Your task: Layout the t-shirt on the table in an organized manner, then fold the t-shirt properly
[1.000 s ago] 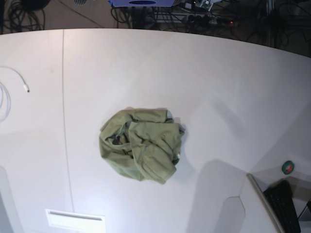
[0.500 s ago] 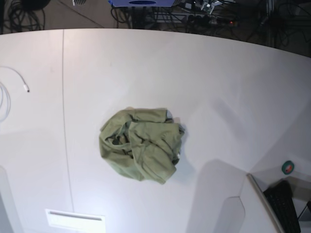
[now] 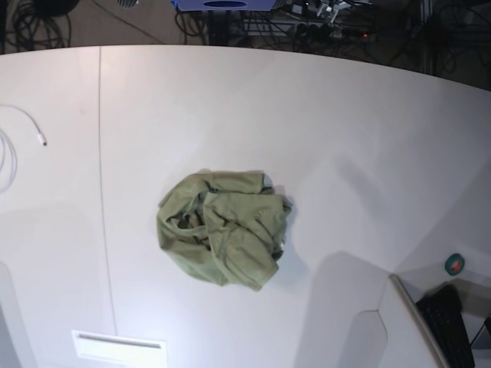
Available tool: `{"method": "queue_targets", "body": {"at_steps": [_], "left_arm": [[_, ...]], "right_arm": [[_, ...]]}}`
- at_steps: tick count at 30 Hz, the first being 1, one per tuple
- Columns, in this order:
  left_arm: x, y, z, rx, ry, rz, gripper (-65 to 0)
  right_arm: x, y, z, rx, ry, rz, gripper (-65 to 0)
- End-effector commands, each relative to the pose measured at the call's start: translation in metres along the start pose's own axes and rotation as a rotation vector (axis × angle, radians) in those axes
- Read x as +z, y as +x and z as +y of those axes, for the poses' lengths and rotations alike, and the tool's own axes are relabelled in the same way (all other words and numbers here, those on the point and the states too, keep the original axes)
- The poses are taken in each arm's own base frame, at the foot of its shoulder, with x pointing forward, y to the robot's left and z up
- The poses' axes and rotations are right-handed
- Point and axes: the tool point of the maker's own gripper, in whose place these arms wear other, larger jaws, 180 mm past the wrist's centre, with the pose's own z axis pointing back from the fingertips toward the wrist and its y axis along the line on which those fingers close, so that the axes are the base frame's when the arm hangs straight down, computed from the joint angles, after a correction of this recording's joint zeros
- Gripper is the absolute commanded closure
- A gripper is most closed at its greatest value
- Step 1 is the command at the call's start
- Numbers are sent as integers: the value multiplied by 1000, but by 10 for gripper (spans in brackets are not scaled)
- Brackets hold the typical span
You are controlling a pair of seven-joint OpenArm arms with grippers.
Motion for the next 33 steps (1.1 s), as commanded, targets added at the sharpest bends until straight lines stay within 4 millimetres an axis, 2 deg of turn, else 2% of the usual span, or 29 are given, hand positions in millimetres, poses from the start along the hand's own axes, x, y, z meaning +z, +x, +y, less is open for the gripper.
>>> {"method": "queue_targets", "body": {"at_steps": [1,16,19,33], "left_arm": [[3,-4,3,-3,8,-1,0],[2,0,3,-4,7,-12,0],[1,1,4,-4,8,-15,0],[2,0,3,-3,8,-12,0]], "right_arm": [[3,-7,1,1,1,7,0],[1,-3,1,0,2,1,0],[-1,4,1,0,2,-10,0],[-1,4,2,-1,3,-10,0]]}}
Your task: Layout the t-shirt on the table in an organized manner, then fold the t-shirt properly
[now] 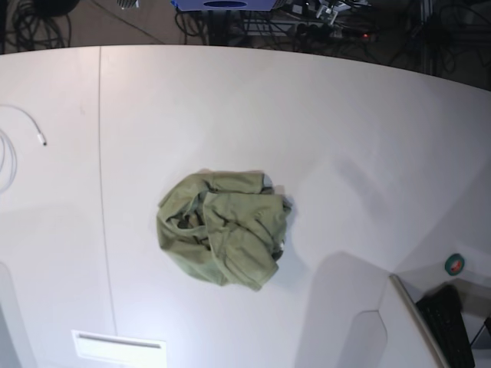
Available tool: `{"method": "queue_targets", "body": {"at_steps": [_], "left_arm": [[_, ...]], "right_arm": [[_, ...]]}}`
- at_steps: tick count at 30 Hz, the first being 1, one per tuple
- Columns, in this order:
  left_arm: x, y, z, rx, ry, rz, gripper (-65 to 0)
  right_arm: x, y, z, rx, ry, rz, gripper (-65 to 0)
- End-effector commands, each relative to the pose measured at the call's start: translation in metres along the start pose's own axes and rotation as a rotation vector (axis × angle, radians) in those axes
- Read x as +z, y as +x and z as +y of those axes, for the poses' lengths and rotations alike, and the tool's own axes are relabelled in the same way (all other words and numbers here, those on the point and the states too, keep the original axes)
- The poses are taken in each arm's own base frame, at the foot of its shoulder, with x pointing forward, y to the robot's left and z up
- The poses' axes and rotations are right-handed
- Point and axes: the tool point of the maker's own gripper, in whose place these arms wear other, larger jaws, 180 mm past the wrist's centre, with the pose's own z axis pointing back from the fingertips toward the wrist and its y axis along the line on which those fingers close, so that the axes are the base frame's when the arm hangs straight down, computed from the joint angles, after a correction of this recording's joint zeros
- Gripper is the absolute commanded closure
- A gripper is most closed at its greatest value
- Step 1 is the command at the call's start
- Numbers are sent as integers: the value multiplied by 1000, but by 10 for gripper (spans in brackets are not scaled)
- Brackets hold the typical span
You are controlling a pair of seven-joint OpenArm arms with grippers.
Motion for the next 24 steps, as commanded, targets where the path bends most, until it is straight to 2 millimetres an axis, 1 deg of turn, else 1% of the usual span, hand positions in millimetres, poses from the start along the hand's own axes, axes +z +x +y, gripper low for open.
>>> {"method": "queue_targets", "body": {"at_steps": [1,7,12,18,20,24], "left_arm": [[3,-5,3,-2,7,1,0],[3,-4,2,0,7,-4,0],[3,-4,1,-1,5,-3,0],[4,-6,2,-4,6,0,0],[4,-6,2,-3,5,-1,0],[4,-5,2,-3,5,-2,0]], "right_arm": [[2,-6,0,1,0,5,0],[3,-6,0,3,0,5,0],[5,-12,0,3,1,14,0],[5,-11,-1,3,0,10,0],[5,-7,-1,4,0,-20,0],[11,-6,0,2,1,-78,0]]}}
